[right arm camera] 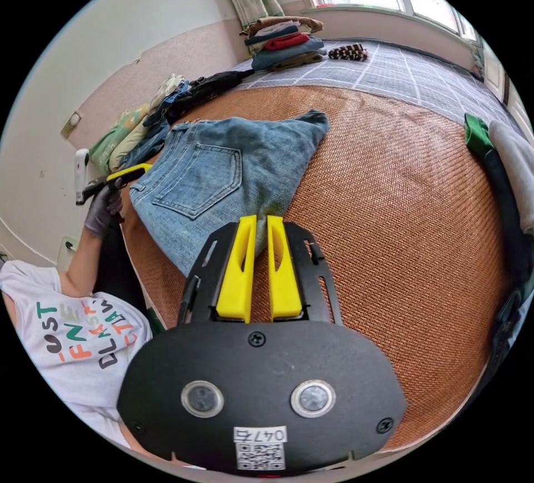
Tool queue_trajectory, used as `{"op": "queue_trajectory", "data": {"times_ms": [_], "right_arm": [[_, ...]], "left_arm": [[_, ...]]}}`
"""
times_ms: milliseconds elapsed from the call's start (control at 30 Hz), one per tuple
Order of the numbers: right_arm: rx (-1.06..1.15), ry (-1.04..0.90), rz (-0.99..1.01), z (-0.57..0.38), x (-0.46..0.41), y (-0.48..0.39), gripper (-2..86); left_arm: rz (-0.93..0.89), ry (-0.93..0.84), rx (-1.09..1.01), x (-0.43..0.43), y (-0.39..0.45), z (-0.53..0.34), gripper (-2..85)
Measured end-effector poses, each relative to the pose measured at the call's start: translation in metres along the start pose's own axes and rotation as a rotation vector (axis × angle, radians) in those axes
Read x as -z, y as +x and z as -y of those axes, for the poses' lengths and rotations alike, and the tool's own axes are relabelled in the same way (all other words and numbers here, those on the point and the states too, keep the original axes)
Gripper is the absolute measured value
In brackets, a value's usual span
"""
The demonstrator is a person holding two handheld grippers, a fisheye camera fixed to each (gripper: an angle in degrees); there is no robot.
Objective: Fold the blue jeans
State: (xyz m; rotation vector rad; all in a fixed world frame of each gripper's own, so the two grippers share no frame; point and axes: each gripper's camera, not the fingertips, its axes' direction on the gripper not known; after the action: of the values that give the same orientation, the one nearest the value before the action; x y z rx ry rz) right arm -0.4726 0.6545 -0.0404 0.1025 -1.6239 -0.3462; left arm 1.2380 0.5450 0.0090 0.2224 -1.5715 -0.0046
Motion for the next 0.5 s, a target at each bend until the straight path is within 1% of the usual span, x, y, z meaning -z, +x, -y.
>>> {"op": "queue_trajectory", "data": {"times_ms": [133, 167, 233, 500], "right_arm": [[0.048, -0.02, -0.077, 0.006, 0.002, -0.022, 0.3], [0.064, -0.027, -0.109, 0.008, 0.002, -0.031, 0.3], [0.098, -0.034, -0.157, 0.011, 0.003, -0.045, 0.2], [0.253, -0.049, -0.411, 0.012, 0.005, -0.119, 0.2]], "left_arm": [[0.13, 0.067, -0.134, 0.033, 0.063, -0.027, -0.9], [0.131, 0.06, -0.156, 0.032, 0.07, -0.027, -0.9], [0.136, -0.02, -0.196, 0.016, 0.087, -0.021, -0.9], [0.068, -0.109, -0.178, 0.017, 0.1, 0.005, -1.0]]}}
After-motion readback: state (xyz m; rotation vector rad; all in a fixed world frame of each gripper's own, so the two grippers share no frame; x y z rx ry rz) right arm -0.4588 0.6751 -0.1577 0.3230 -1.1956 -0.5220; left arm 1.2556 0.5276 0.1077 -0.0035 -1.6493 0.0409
